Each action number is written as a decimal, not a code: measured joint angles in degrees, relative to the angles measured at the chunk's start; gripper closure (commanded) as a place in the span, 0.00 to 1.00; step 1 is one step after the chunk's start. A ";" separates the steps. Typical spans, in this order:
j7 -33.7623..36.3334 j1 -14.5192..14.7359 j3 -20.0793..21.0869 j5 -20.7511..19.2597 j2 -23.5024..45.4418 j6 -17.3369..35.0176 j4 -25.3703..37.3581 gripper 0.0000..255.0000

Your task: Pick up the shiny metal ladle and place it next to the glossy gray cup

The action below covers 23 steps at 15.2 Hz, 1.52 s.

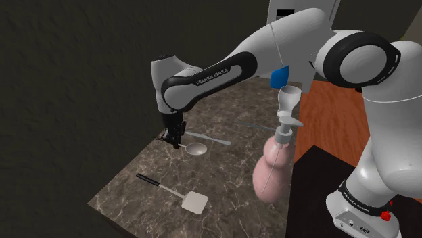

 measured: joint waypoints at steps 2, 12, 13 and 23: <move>0.01 -0.04 0.06 0.10 -0.42 -1.25 0.86 1.00; 0.39 0.11 0.37 0.45 -2.06 -8.04 6.08 1.00; 0.51 0.22 0.41 0.45 -2.05 -8.87 6.94 1.00; 0.85 0.54 0.56 0.48 -2.28 -16.66 14.53 1.00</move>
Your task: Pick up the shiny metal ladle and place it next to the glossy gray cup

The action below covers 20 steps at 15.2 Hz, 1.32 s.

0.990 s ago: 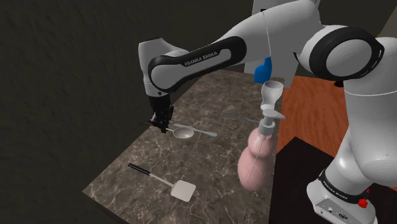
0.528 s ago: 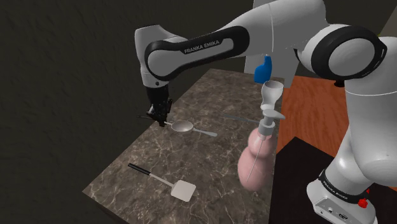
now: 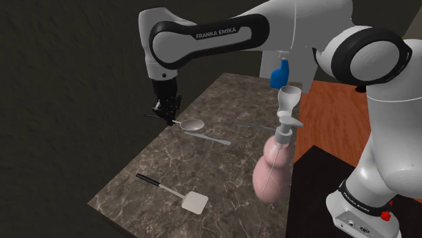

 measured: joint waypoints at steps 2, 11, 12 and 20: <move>0.12 0.15 0.02 -0.06 0.20 -1.50 1.72 1.00; 0.65 1.11 0.03 -0.59 2.23 -9.61 11.88 1.00; 0.13 0.51 -0.02 -0.33 1.39 -9.53 10.91 1.00; -8.95 -7.97 -1.92 3.48 -11.15 -5.21 -6.45 1.00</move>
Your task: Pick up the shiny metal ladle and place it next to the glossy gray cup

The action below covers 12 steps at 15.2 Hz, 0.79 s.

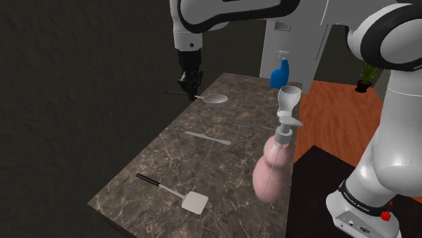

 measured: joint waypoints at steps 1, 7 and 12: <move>-1.39 -1.02 -0.41 0.47 -1.51 0.96 -2.53 1.00; -9.20 -6.04 -3.26 2.20 -7.90 1.76 -10.28 1.00; -15.95 -9.82 -6.18 2.86 -11.49 1.73 -14.46 1.00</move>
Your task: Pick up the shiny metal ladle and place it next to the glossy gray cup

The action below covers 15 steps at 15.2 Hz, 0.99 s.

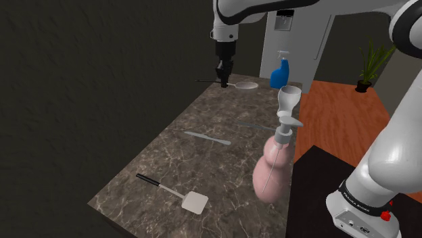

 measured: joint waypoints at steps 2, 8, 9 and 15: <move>-2.96 -1.57 -1.38 0.03 -0.82 0.04 -1.14 1.00; -10.94 -5.72 -5.26 -0.12 -2.79 -0.42 -3.40 1.00; -12.32 -6.42 -5.94 -0.18 -3.00 -0.36 -3.81 1.00; -20.06 -10.42 -9.78 -0.73 -2.55 -1.33 -3.04 1.00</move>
